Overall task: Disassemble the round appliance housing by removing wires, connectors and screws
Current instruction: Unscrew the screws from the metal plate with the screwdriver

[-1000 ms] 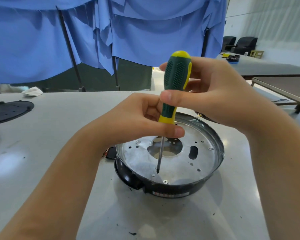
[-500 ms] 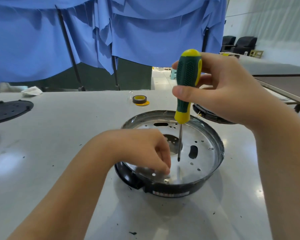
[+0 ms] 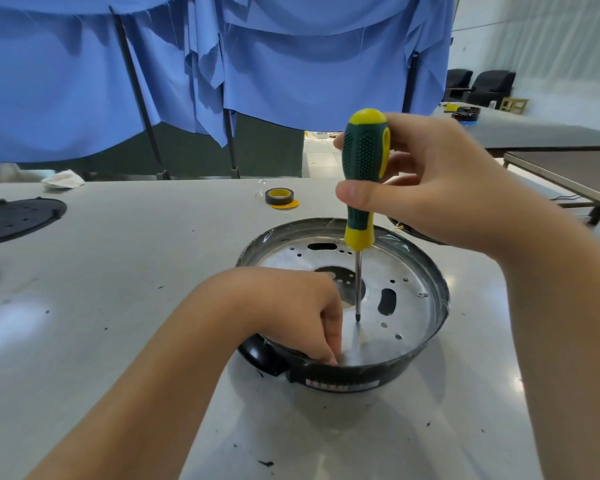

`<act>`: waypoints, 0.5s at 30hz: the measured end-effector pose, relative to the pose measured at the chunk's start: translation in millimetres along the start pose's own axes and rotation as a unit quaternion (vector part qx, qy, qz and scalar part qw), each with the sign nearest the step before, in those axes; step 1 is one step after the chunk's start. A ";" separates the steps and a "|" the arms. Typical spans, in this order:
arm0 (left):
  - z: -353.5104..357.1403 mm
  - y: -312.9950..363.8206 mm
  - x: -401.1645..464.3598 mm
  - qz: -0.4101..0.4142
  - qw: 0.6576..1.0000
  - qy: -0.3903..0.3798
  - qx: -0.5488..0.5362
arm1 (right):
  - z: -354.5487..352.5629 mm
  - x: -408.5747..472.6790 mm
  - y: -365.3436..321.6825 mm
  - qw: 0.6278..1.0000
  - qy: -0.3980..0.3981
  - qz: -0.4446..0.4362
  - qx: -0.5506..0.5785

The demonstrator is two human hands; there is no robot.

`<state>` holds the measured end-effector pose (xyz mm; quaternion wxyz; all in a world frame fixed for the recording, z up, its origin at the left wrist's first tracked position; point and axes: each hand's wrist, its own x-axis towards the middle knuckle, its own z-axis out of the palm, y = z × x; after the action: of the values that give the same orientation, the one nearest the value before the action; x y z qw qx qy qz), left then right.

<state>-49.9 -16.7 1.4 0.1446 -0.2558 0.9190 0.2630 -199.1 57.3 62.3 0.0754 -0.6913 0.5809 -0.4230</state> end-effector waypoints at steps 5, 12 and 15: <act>1.4 1.5 -1.0 -0.008 1.000 -0.016 0.015 | 0.4 -0.2 -0.9 1.000 -0.001 0.001 -0.006; 0.9 4.0 -3.0 -0.007 0.999 -0.017 0.036 | 0.8 -0.3 -2.0 1.000 -0.005 0.006 -0.007; -2.3 4.4 -6.4 -0.004 1.000 -0.014 0.024 | 0.6 -0.2 -2.2 1.000 -0.007 0.005 -0.008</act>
<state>-47.2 -12.2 7.6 0.1642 -0.2522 0.9219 0.2440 -197.1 57.8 63.2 0.0765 -0.6917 0.5874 -0.4132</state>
